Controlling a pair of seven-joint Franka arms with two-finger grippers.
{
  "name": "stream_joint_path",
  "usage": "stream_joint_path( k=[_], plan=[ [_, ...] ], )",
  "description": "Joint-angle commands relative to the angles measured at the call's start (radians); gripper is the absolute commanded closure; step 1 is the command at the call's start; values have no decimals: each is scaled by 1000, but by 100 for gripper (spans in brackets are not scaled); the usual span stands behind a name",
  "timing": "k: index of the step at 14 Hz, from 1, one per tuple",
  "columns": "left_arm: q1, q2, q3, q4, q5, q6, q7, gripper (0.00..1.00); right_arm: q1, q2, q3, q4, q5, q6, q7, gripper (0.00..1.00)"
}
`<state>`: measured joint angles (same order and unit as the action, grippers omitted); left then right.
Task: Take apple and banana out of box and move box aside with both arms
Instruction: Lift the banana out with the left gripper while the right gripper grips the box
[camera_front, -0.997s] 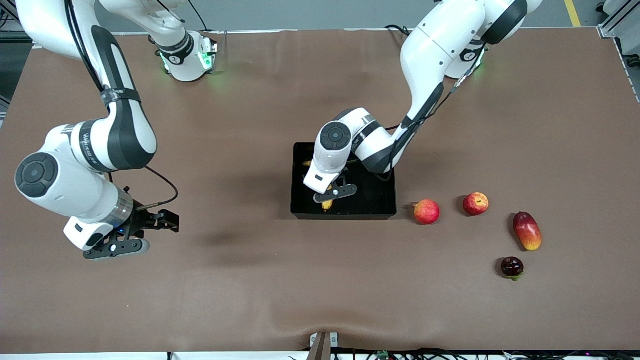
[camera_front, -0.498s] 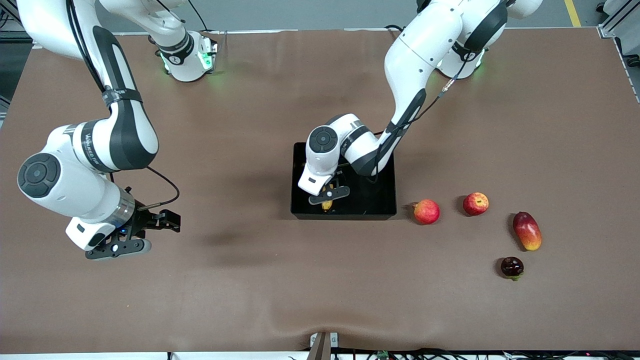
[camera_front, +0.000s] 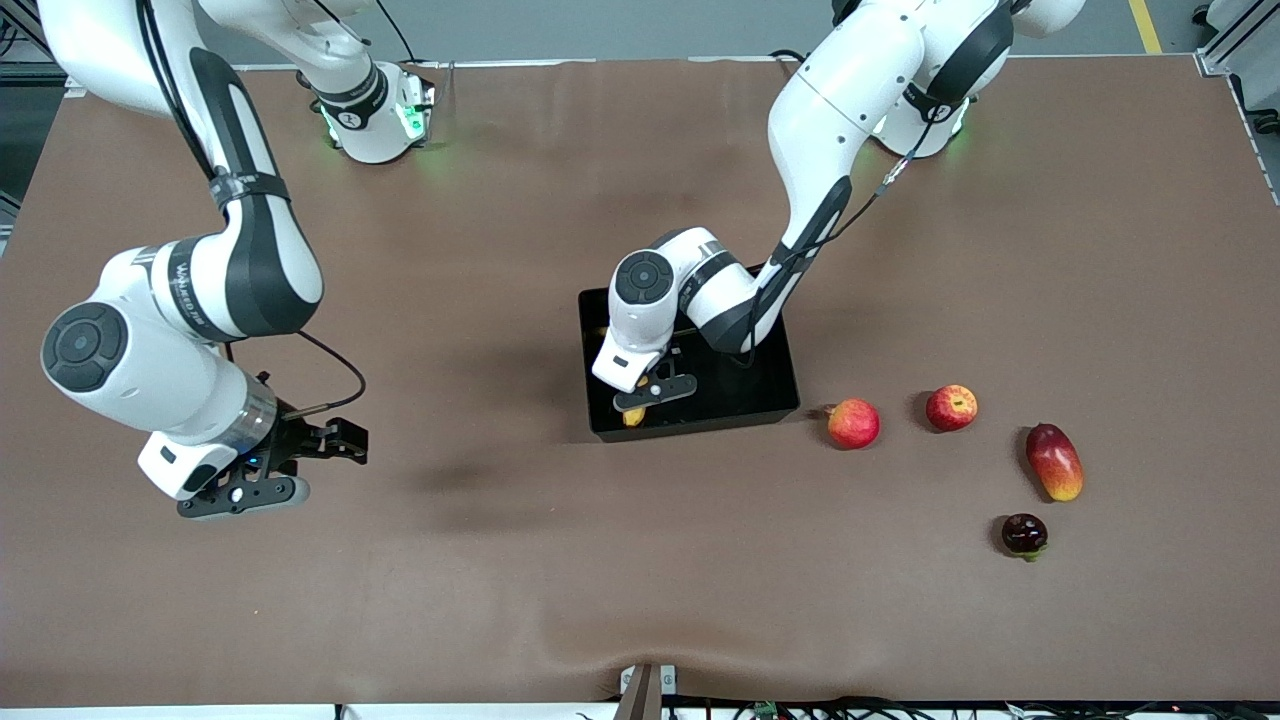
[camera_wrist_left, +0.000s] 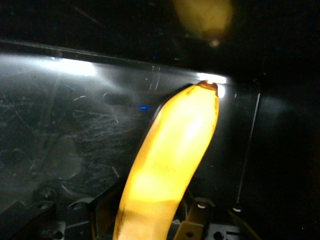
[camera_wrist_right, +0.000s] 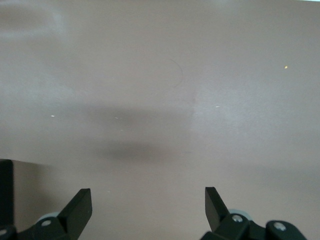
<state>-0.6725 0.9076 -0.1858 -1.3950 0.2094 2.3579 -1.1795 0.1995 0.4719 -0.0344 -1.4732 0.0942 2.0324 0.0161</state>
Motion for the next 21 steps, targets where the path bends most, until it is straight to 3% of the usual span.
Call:
stream_joint_path(
  k=[1, 4, 10, 14, 18, 21],
  plan=[
    [-12, -16, 12, 14, 71, -31, -19, 100, 63, -47, -2, 1, 7, -114, 178, 0],
    [-6, -55, 12, 14, 74, -71, -19, 100, 139, -62, -2, -6, 7, -152, 333, 0],
    [19, -170, 12, 11, 73, -163, -17, 100, 158, -70, -2, -18, 12, -147, 364, 0],
    [62, -280, 9, 4, 61, -258, 7, 100, 149, -75, -2, -44, 56, -144, 340, 0],
    [132, -387, 0, -7, 30, -348, 69, 100, 146, -76, -4, -62, 157, -120, 205, 0],
    [227, -495, 0, -93, -7, -391, 236, 100, 161, -76, -2, -96, 191, -11, 67, 0]
  ],
)
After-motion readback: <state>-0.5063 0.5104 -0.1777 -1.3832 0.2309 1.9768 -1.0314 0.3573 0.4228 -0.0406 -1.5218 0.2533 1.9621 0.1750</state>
